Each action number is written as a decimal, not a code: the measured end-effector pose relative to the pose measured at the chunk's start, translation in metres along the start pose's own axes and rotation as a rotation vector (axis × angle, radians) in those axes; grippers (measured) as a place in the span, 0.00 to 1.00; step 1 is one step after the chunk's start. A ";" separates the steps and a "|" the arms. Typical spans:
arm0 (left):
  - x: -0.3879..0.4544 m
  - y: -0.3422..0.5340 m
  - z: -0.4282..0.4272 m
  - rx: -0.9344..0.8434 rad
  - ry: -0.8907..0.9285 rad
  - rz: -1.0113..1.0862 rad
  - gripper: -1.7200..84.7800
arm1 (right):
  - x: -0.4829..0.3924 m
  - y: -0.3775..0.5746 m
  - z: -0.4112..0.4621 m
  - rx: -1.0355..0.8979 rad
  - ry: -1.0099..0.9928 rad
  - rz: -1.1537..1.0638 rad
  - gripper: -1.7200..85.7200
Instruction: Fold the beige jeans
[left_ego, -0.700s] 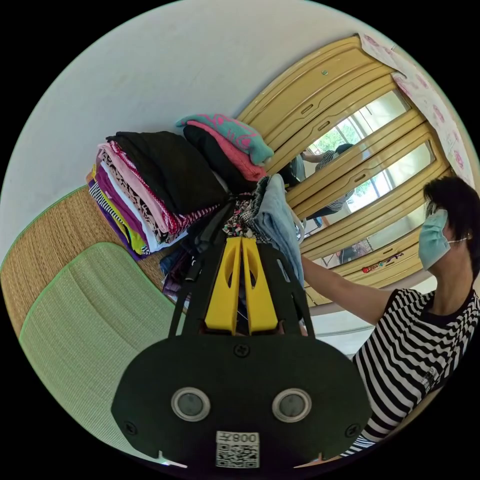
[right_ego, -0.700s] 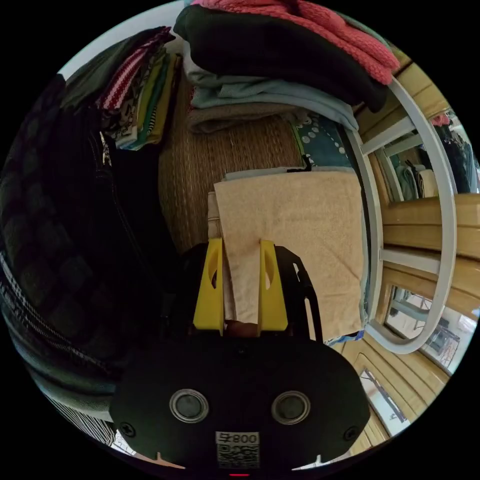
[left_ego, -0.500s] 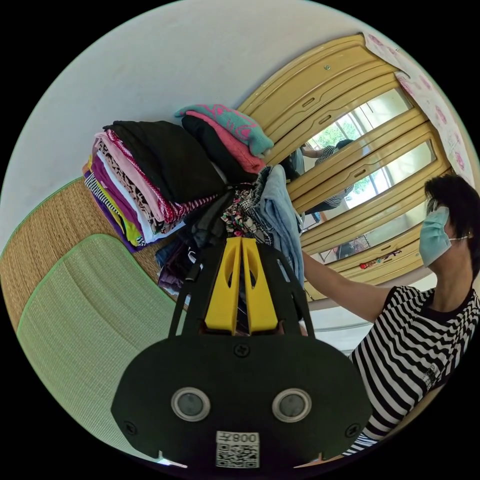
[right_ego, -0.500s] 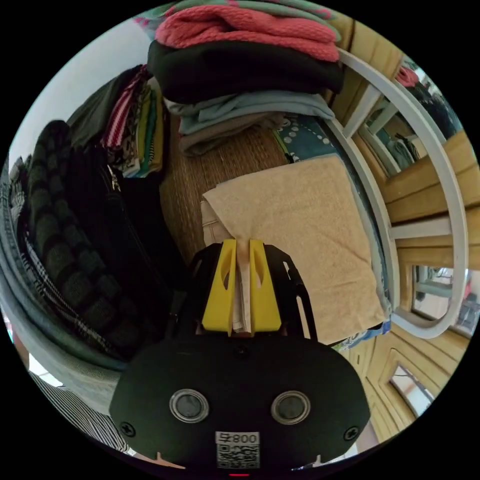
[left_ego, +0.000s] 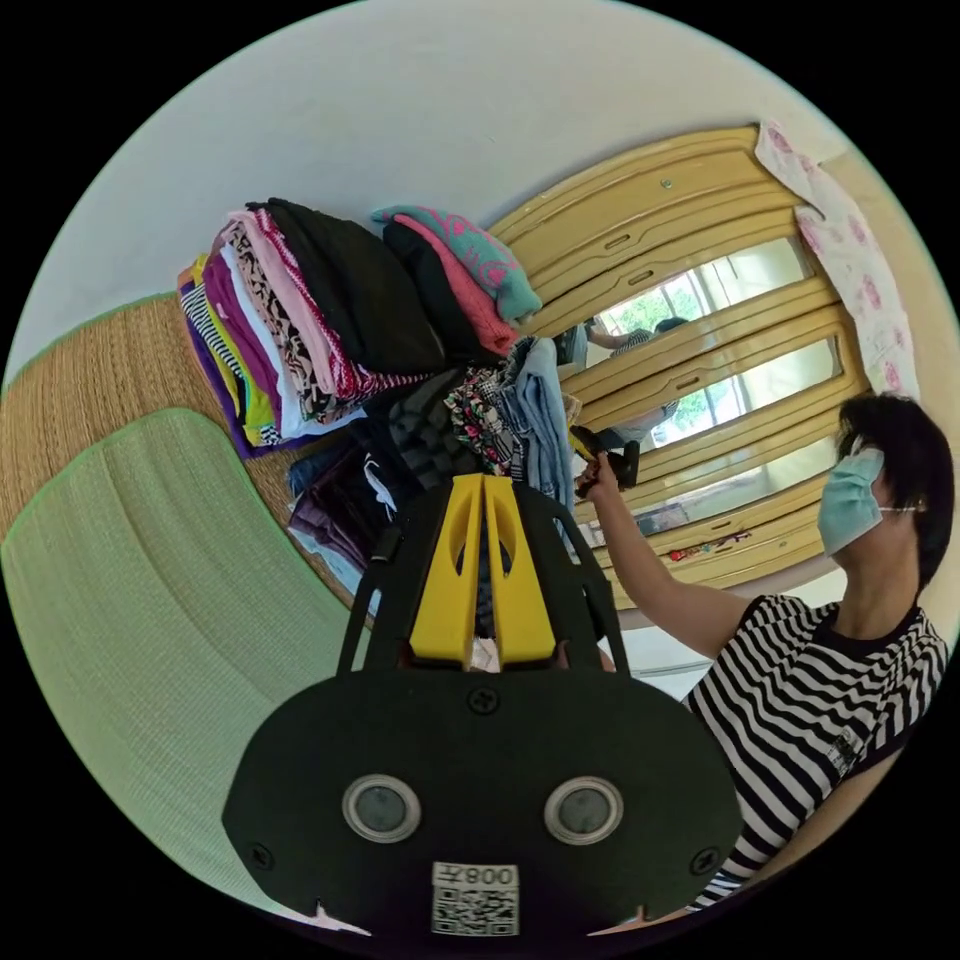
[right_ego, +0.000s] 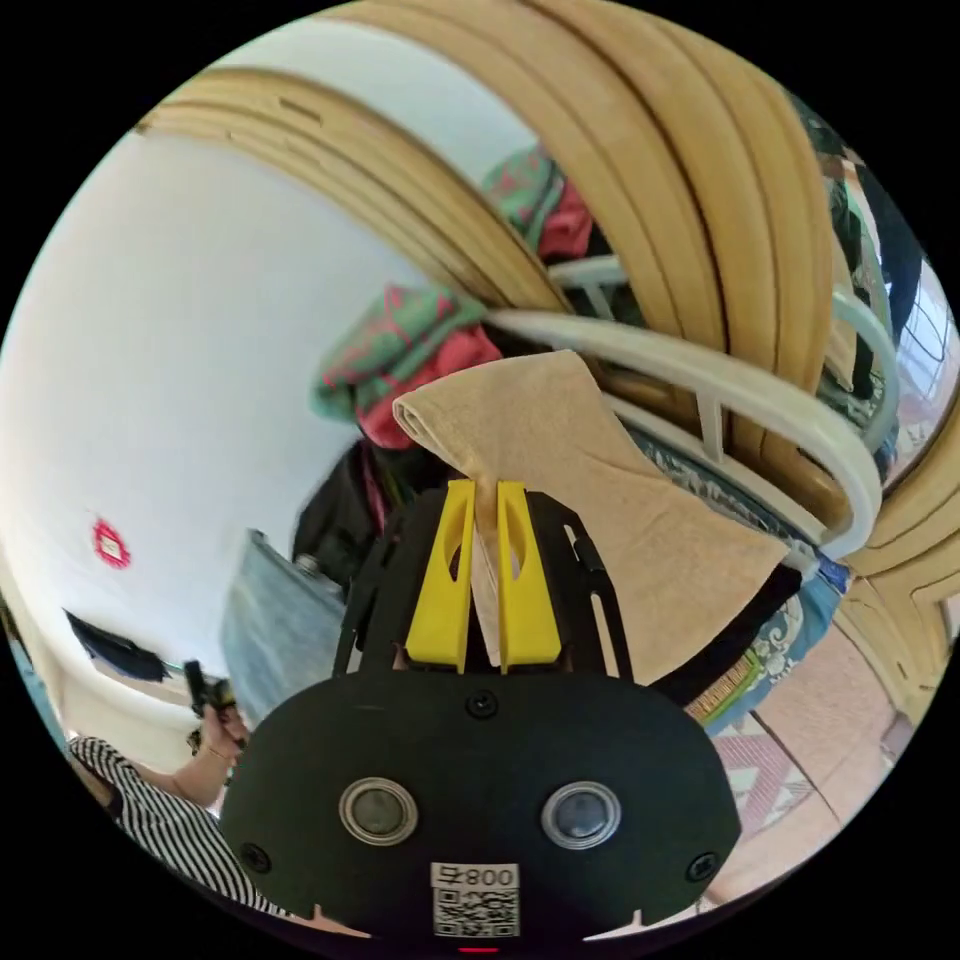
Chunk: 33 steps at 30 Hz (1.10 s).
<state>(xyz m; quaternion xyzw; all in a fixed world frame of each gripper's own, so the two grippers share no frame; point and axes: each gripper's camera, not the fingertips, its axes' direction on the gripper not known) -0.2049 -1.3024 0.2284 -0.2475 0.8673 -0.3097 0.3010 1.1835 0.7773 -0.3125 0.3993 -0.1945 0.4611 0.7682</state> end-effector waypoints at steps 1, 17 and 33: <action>-0.003 0.010 -0.011 0.014 0.031 -0.016 0.02 | -0.011 0.000 -0.020 0.057 -0.046 -0.007 0.05; 0.029 0.145 -0.218 0.160 0.130 0.299 0.09 | -0.399 0.053 -0.177 0.362 -0.490 -0.625 0.04; 0.009 0.358 -0.438 0.115 -0.079 0.471 0.18 | -0.649 0.367 -0.027 -0.031 -0.724 -0.683 0.04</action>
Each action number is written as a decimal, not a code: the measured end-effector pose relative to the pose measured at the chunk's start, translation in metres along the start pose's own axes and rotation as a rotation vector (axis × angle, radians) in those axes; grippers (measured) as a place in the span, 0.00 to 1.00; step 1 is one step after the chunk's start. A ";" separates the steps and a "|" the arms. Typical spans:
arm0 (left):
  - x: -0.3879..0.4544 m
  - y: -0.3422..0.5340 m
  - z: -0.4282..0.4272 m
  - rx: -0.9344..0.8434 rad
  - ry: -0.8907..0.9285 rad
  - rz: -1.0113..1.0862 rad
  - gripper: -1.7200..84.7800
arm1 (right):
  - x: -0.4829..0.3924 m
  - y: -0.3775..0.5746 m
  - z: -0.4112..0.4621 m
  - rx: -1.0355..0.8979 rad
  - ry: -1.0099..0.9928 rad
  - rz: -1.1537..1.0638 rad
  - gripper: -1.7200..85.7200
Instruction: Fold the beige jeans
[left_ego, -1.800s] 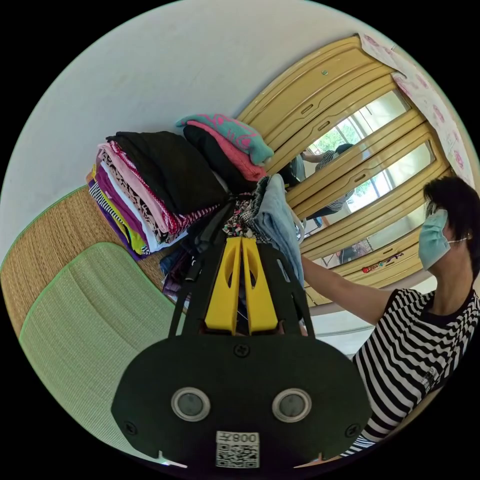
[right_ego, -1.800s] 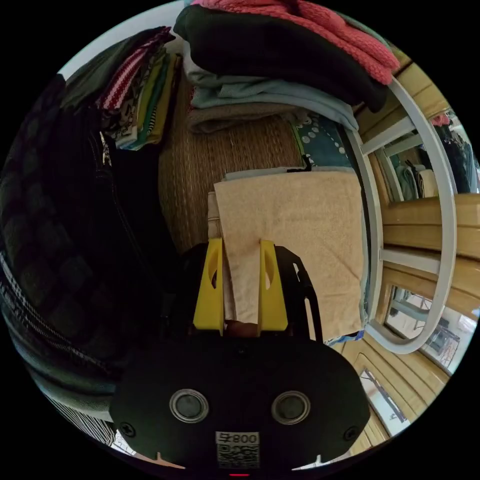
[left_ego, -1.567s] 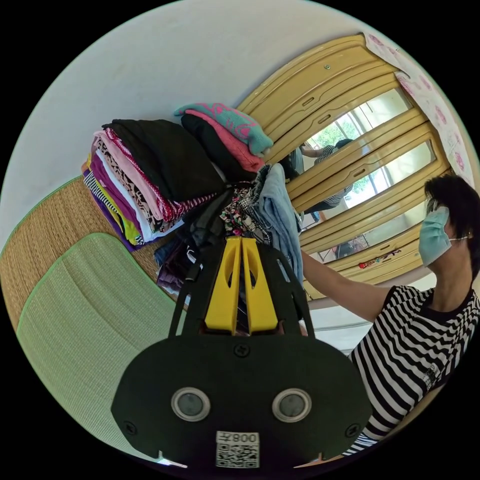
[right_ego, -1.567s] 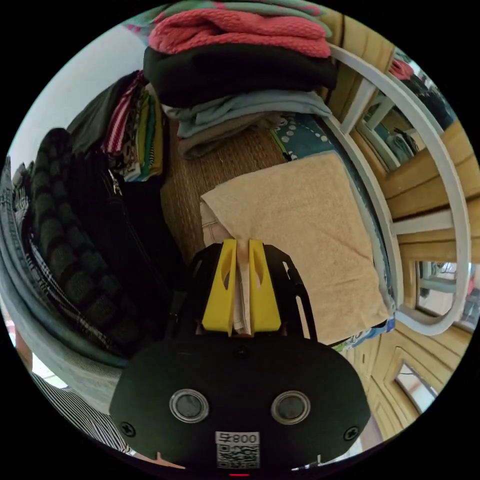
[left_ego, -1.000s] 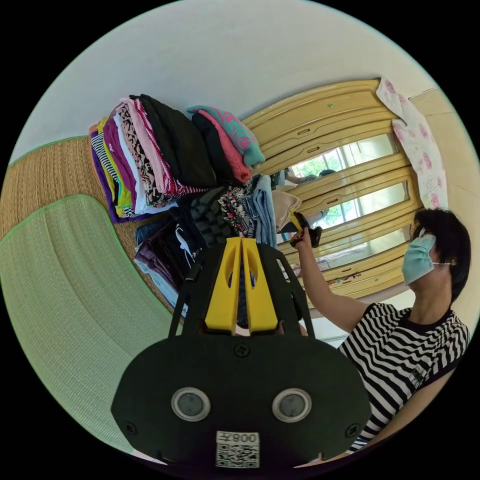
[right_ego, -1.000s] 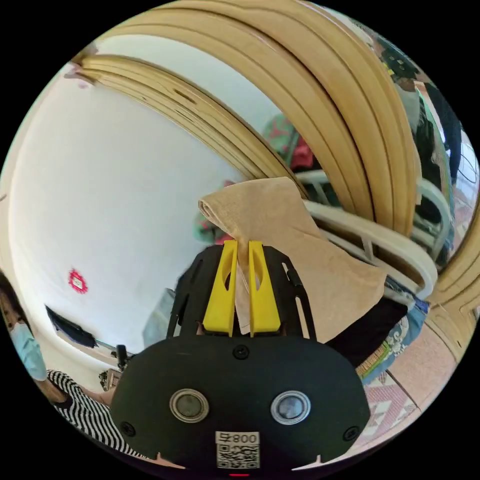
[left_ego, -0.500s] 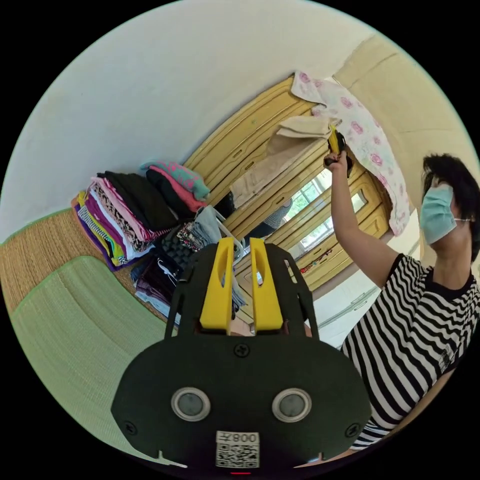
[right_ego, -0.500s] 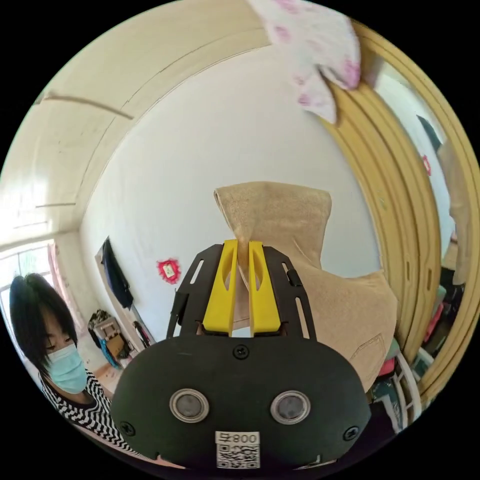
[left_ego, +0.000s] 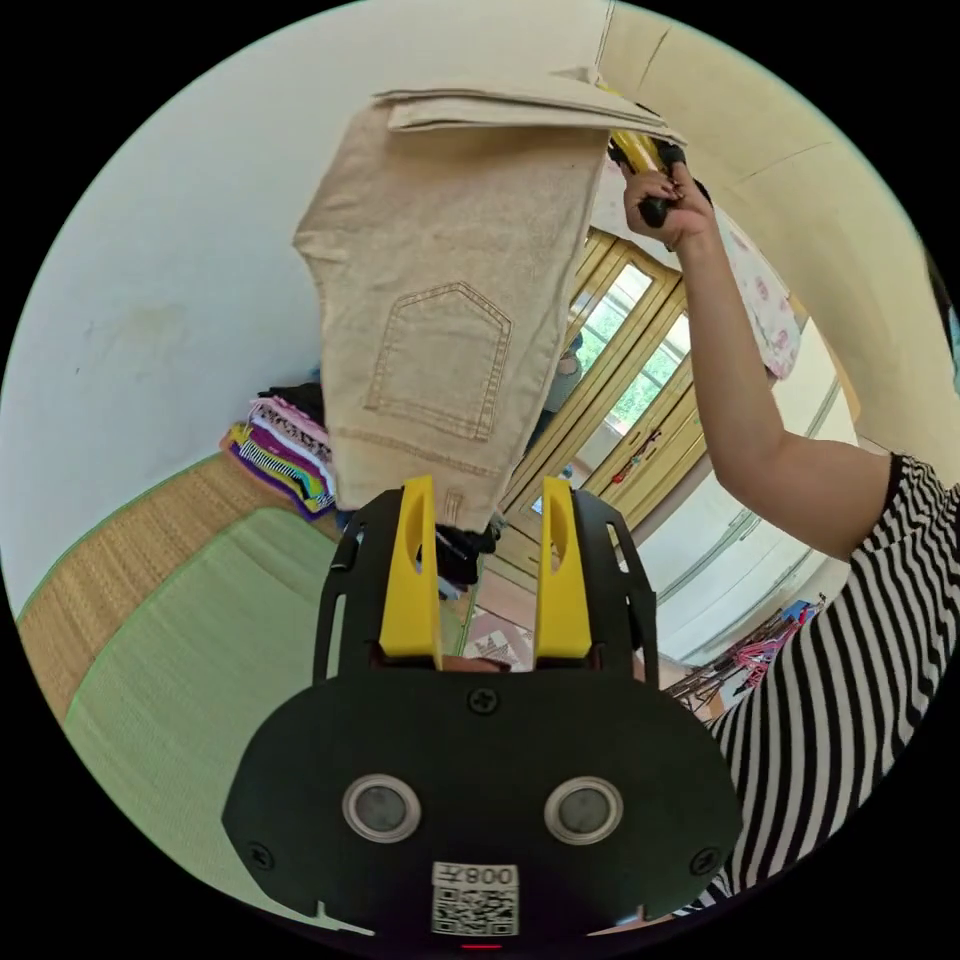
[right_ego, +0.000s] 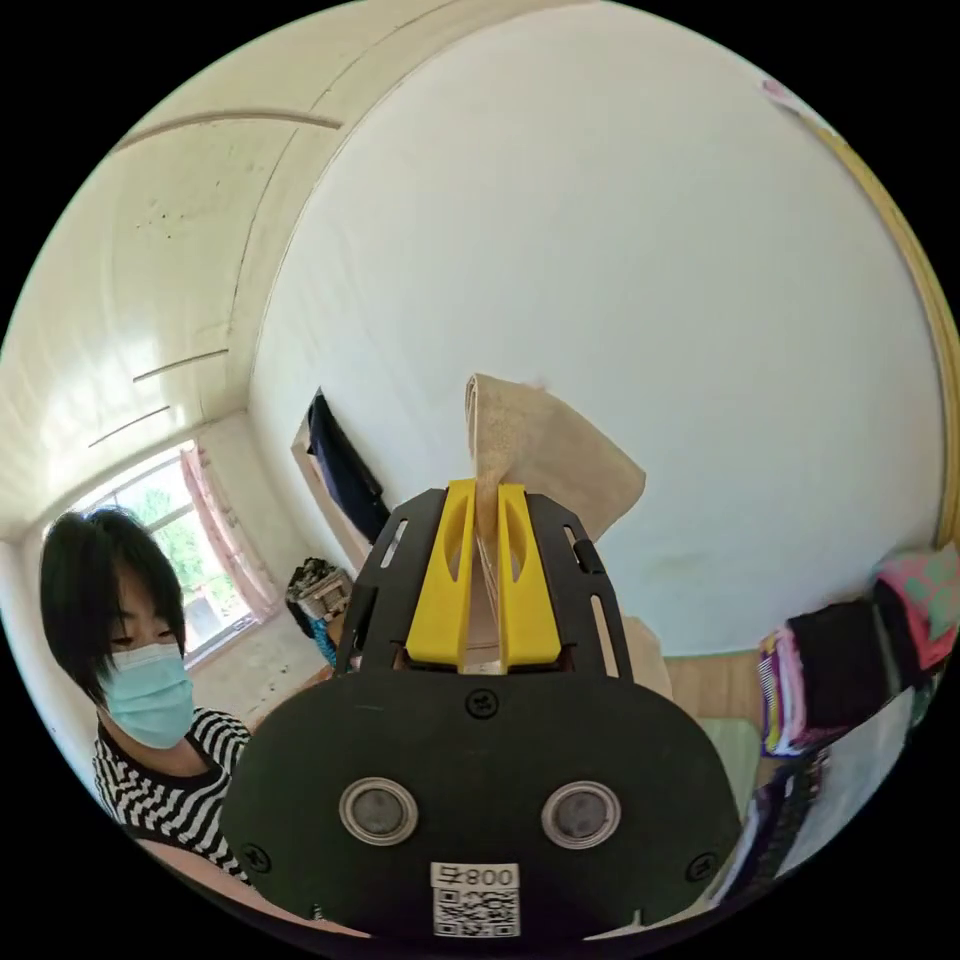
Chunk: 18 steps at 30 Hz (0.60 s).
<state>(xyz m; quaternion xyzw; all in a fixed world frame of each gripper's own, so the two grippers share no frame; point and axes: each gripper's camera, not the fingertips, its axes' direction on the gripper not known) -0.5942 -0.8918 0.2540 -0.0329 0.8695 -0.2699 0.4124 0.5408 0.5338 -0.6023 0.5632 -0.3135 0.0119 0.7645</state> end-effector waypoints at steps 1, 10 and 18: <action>-0.003 0.022 -0.013 -0.045 -0.074 -0.020 0.19 | -0.002 0.021 0.029 -0.027 -0.052 0.043 0.04; -0.034 0.189 -0.127 -0.050 -0.276 -0.418 0.20 | -0.007 0.150 0.224 -0.231 -0.333 0.322 0.05; -0.057 0.250 -0.158 -0.022 -0.329 -0.581 0.15 | -0.029 0.193 0.342 -0.410 -0.342 0.281 0.05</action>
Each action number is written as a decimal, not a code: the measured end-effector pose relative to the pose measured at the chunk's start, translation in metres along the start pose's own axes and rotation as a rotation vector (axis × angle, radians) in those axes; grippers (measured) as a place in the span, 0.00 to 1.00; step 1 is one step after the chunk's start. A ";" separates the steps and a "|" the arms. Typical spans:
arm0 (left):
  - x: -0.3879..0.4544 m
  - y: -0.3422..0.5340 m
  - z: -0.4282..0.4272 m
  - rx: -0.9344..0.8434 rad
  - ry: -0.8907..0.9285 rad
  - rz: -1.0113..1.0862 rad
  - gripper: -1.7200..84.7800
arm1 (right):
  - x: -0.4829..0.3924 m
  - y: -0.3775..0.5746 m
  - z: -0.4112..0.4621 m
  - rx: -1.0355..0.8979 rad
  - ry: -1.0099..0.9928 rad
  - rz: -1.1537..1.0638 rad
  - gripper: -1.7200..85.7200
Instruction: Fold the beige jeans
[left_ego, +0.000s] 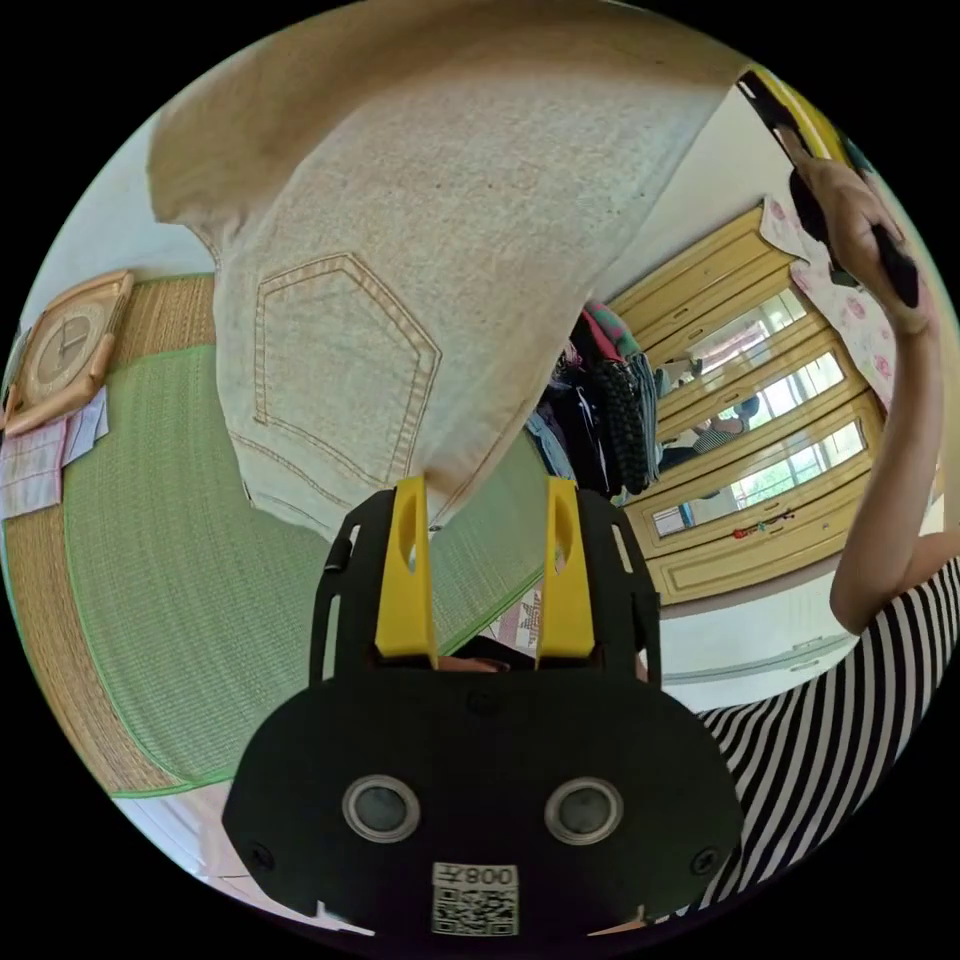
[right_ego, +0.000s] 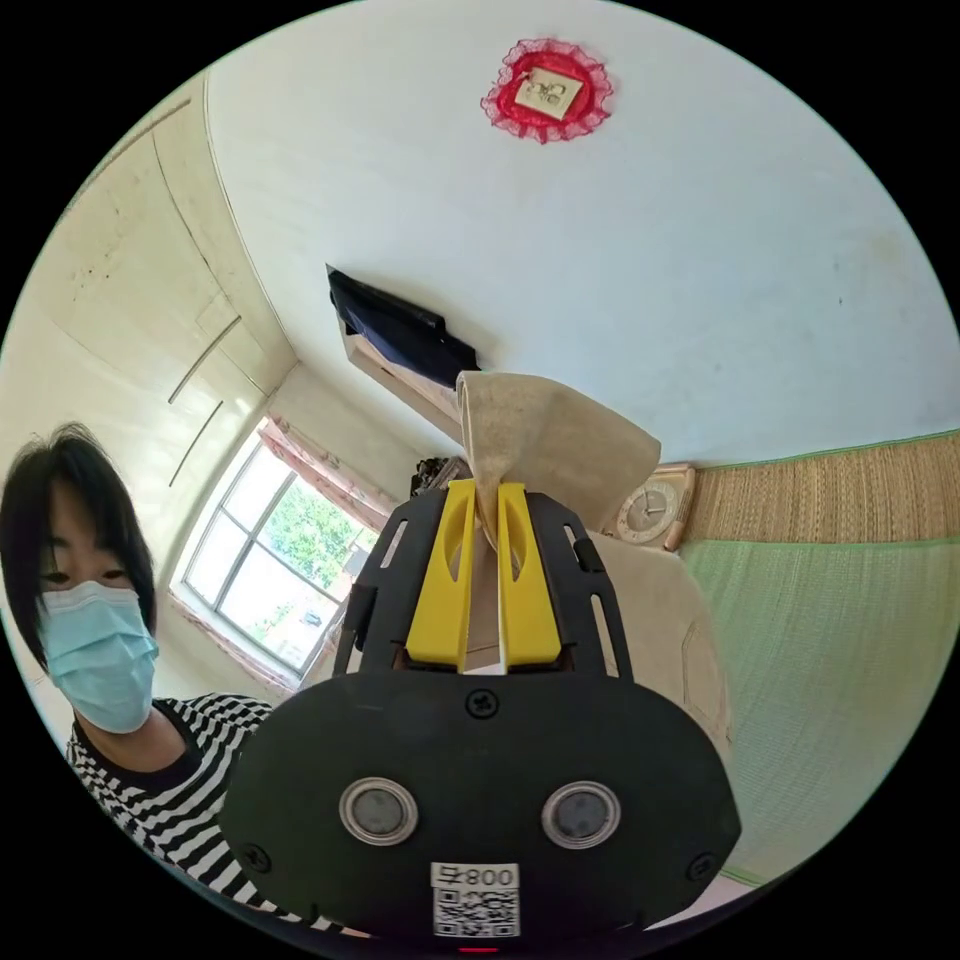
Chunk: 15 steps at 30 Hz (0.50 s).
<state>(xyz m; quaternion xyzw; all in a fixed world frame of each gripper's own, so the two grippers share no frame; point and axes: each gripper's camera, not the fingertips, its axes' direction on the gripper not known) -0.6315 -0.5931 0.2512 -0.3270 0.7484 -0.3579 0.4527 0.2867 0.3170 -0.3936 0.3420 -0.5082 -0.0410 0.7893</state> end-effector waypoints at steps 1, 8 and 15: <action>-0.010 0.004 -0.003 0.005 -0.017 -0.031 0.12 | 0.004 -0.003 0.011 -0.014 0.003 -0.006 0.05; -0.062 0.036 -0.043 0.106 -0.063 -0.088 0.04 | 0.037 -0.021 0.033 0.018 -0.001 -0.051 0.05; -0.099 0.076 -0.136 0.329 -0.216 -0.043 0.03 | 0.096 -0.012 0.006 0.195 -0.049 -0.008 0.05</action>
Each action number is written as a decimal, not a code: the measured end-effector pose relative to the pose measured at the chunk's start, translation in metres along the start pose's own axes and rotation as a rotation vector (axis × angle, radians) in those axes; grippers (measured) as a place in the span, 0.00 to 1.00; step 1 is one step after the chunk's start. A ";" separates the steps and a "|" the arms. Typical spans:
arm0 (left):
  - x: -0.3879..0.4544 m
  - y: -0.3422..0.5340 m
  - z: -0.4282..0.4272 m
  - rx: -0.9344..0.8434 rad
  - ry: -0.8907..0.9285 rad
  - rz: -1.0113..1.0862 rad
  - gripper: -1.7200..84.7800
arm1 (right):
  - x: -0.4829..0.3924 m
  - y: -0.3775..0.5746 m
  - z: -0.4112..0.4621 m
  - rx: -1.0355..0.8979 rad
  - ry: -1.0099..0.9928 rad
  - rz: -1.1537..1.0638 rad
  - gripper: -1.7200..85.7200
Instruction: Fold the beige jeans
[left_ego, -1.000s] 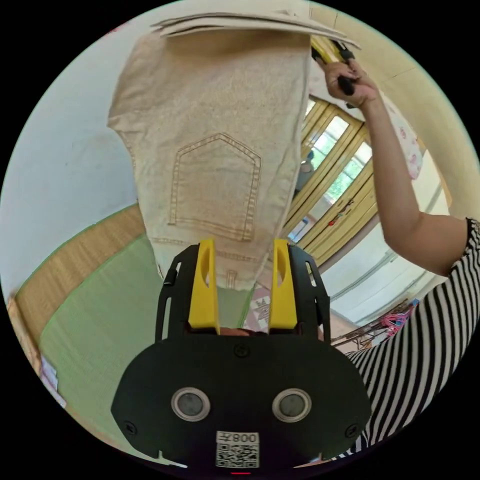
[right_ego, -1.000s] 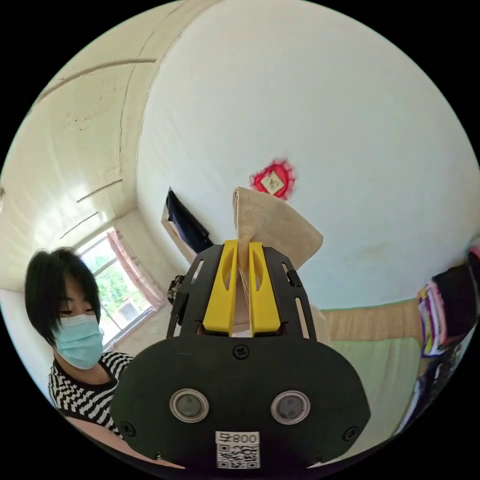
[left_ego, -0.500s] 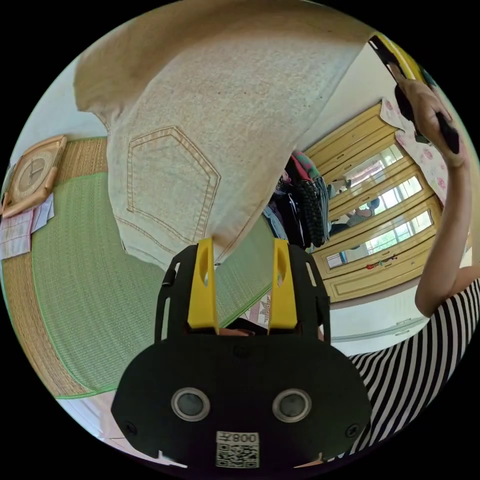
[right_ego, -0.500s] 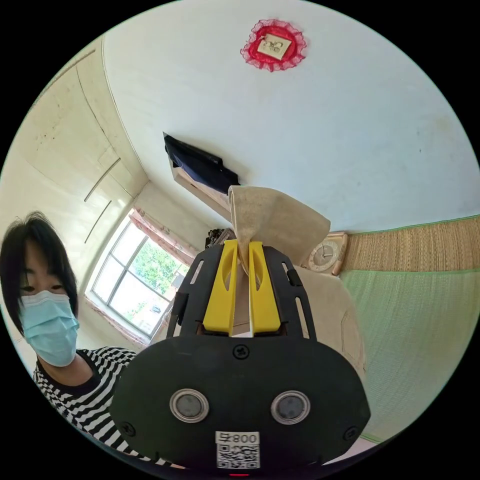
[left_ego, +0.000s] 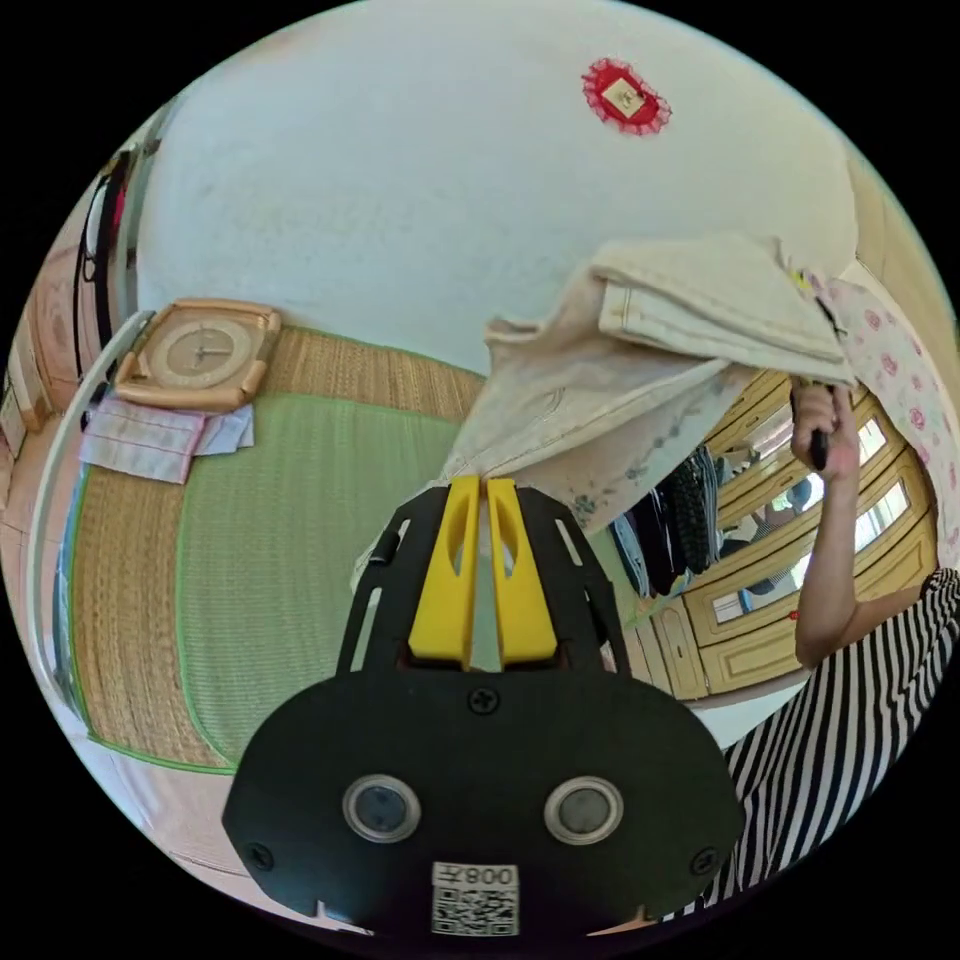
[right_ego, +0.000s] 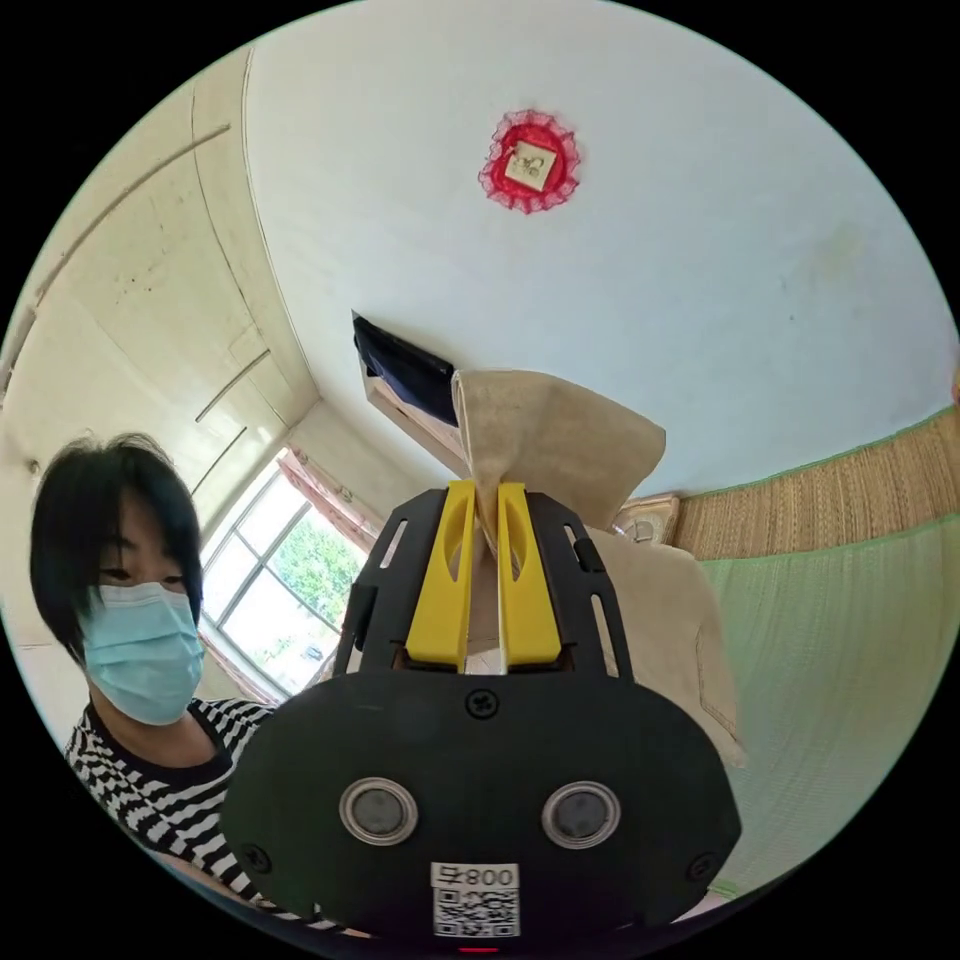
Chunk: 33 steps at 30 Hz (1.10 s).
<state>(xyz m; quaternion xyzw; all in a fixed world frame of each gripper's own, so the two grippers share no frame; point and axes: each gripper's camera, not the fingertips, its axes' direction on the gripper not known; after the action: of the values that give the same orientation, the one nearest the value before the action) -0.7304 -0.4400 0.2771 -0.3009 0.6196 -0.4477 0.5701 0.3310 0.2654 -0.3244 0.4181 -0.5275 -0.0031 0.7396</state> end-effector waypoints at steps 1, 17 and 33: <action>-0.003 0.000 -0.014 0.033 -0.027 0.040 0.03 | 0.012 0.008 -0.009 0.023 0.014 0.011 0.05; -0.044 0.083 0.067 -0.361 -0.024 0.230 0.03 | 0.227 0.193 -0.038 -0.192 0.730 0.576 0.06; -0.085 0.093 0.059 -0.400 -0.051 0.227 0.03 | 0.273 0.187 0.192 -0.952 0.896 -0.109 0.13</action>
<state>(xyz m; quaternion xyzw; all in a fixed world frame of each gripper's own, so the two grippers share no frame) -0.6451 -0.3384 0.2341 -0.3475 0.7113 -0.2415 0.5612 0.2198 0.1470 0.0227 0.0320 -0.0873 -0.0994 0.9907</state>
